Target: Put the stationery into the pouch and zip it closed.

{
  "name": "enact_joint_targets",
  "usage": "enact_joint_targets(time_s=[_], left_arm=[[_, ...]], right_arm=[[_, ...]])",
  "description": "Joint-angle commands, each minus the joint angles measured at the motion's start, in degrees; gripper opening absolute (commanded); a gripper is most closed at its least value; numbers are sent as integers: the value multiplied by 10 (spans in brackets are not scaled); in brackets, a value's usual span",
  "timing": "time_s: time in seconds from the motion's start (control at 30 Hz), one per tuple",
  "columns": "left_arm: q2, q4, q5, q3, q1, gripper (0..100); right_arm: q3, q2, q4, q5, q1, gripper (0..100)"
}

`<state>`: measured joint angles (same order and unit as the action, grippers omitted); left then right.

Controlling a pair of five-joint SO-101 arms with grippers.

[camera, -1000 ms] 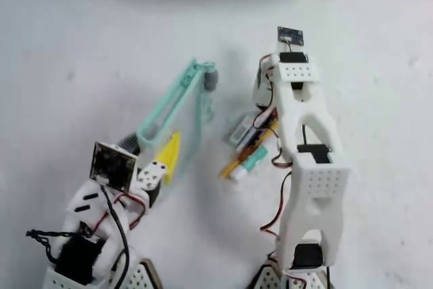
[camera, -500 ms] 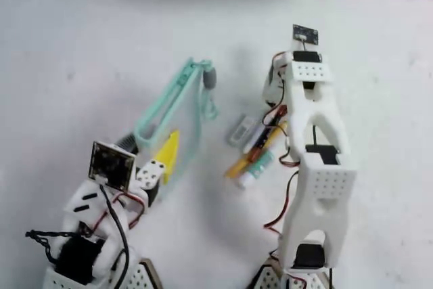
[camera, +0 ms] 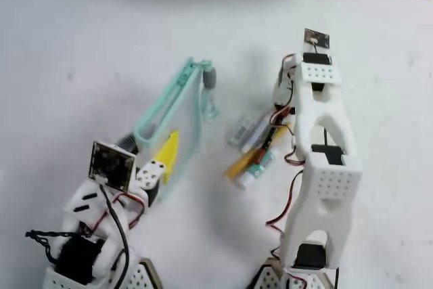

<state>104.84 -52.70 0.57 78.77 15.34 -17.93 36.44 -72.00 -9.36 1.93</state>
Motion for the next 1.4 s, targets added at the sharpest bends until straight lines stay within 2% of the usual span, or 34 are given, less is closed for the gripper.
enact_joint_targets(time_s=[0.0, 0.3, 0.43, 0.57, 0.77, 0.87, 1.37], left_arm=[[0, 4, -6, -1, -1, 164], [0, 3, -6, -1, -1, 164], [0, 3, -3, -2, 0, 166], [0, -13, -3, -4, 0, 208], [0, -13, -3, -4, 0, 214], [0, -13, -3, -4, 0, 214], [0, -13, -3, -4, -3, 214]], right_arm=[[1, 2, 9, 19, -3, 35], [0, 11, 9, 24, -9, 82], [0, 12, 7, 27, -14, 70], [0, 13, 7, 69, -36, 74], [0, 13, 9, 70, -36, 67], [0, 13, 9, 71, -36, 11], [0, 13, 9, 72, -31, 16]])
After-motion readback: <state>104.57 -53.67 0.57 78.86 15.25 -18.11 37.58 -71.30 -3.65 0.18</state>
